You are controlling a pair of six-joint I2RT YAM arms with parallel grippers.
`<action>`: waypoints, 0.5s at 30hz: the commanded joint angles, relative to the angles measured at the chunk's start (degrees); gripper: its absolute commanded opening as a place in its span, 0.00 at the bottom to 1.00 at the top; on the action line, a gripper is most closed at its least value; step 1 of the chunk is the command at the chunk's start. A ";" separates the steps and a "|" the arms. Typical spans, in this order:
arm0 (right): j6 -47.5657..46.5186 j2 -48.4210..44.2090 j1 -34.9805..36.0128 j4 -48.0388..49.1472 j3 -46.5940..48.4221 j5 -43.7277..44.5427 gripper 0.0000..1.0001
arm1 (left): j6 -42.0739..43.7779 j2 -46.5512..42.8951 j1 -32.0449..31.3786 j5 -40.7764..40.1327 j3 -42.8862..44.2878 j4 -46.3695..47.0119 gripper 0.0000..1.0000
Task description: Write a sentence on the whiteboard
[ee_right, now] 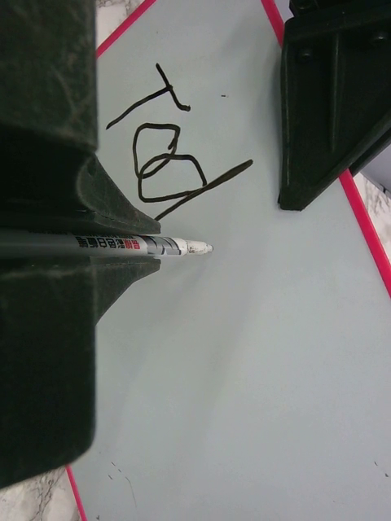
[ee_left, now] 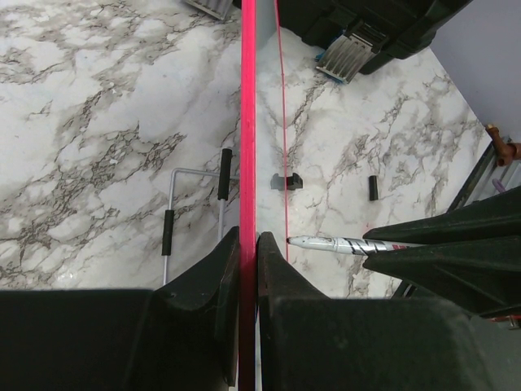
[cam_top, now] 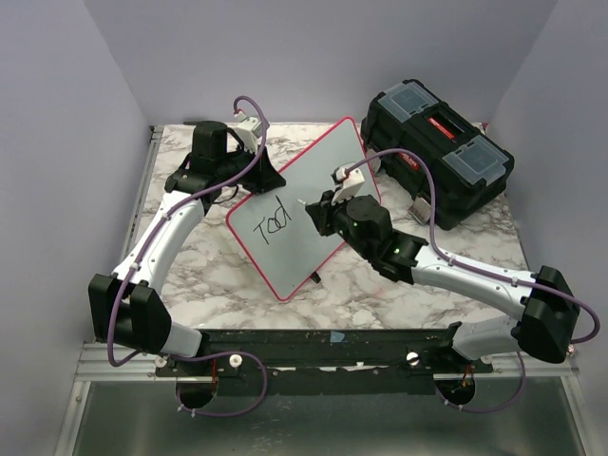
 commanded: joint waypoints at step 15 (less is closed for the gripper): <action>-1.72 3.89 -1.34 1.97 2.30 -2.60 0.01 | 3.82 0.44 -1.39 -1.17 -1.48 1.26 0.00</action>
